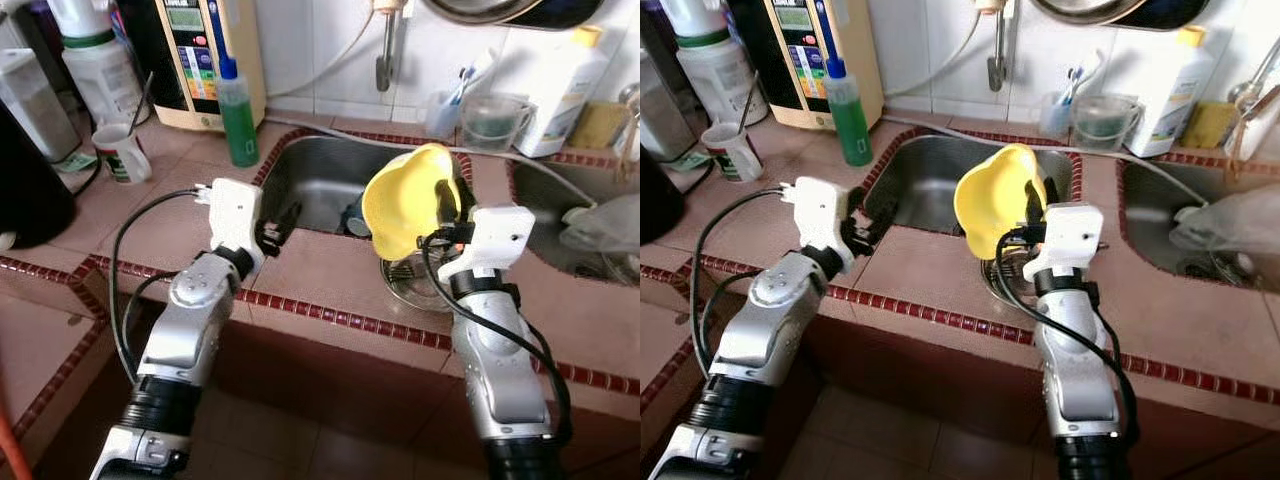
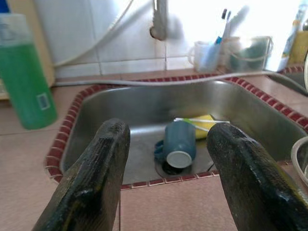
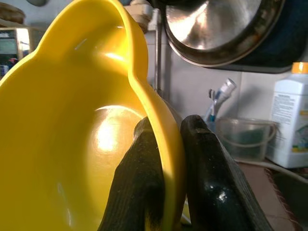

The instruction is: Kitchen organization

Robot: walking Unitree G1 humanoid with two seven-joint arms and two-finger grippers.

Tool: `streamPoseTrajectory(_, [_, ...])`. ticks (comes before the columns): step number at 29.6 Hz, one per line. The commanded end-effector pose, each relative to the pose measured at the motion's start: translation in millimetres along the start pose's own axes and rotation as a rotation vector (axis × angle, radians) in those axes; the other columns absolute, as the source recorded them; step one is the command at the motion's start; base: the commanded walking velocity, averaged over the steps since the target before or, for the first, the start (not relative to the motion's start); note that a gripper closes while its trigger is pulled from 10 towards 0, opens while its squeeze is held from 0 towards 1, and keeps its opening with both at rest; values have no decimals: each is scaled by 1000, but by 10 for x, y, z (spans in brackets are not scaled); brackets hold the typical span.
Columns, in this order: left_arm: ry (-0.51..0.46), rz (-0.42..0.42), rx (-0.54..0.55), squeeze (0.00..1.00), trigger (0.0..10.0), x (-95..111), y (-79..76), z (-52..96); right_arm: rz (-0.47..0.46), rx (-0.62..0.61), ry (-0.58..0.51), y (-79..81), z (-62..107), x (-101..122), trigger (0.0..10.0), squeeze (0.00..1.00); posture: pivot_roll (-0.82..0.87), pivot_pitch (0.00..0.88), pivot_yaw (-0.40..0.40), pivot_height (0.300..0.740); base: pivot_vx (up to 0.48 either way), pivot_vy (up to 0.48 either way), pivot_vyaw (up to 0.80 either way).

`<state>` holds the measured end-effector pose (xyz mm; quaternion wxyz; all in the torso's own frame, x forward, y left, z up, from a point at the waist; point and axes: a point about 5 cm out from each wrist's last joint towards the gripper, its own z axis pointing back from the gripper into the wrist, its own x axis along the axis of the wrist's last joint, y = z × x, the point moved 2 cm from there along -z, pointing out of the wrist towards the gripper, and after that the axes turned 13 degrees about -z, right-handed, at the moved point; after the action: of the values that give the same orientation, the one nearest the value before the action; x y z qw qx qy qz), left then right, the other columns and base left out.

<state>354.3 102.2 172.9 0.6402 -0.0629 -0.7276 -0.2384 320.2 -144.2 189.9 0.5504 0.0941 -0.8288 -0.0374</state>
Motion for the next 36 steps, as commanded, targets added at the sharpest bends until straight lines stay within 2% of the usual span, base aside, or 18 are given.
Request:
streamPoseTrajectory(1, [-14,-30,-8,0,10000,43,12,6,-3,5,-23,12,-28,54,10000,0,-114,56,61,740,0,0,0])
streamPoseTrajectory(9, [-34,-27,-17,0,10000,66,9,17,-3,9,-22,23,-35,48,10000,0,-110,58,60,740,190,0,0])
streamPoseTrajectory(18, [-43,-27,-26,0,10000,77,1,20,-30,-6,-13,10,-37,37,10000,0,-111,57,62,740,445,0,0])
streamPoseTrajectory(22, [-44,-27,-28,0,10000,80,-8,14,-35,-14,-14,-9,-40,41,10000,0,-112,58,61,740,469,0,-788])
streamPoseTrajectory(29, [-50,-26,-35,0,10000,88,-21,12,-24,-8,-22,0,-33,52,10000,0,-114,59,62,740,469,0,0])
streamPoseTrajectory(31, [-55,-17,-38,0,10000,91,-26,12,-23,-7,-22,3,-32,52,10000,0,-114,60,61,740,469,0,0])
streamPoseTrajectory(34, [-62,51,-28,0,10000,96,-25,12,-23,-5,-22,4,-30,51,10000,0,-114,60,60,740,96,0,0])
streamPoseTrajectory(36, [-62,37,-21,0,10000,104,-23,14,-22,-5,-21,3,-26,50,10000,0,-114,58,59,740,0,0,0])
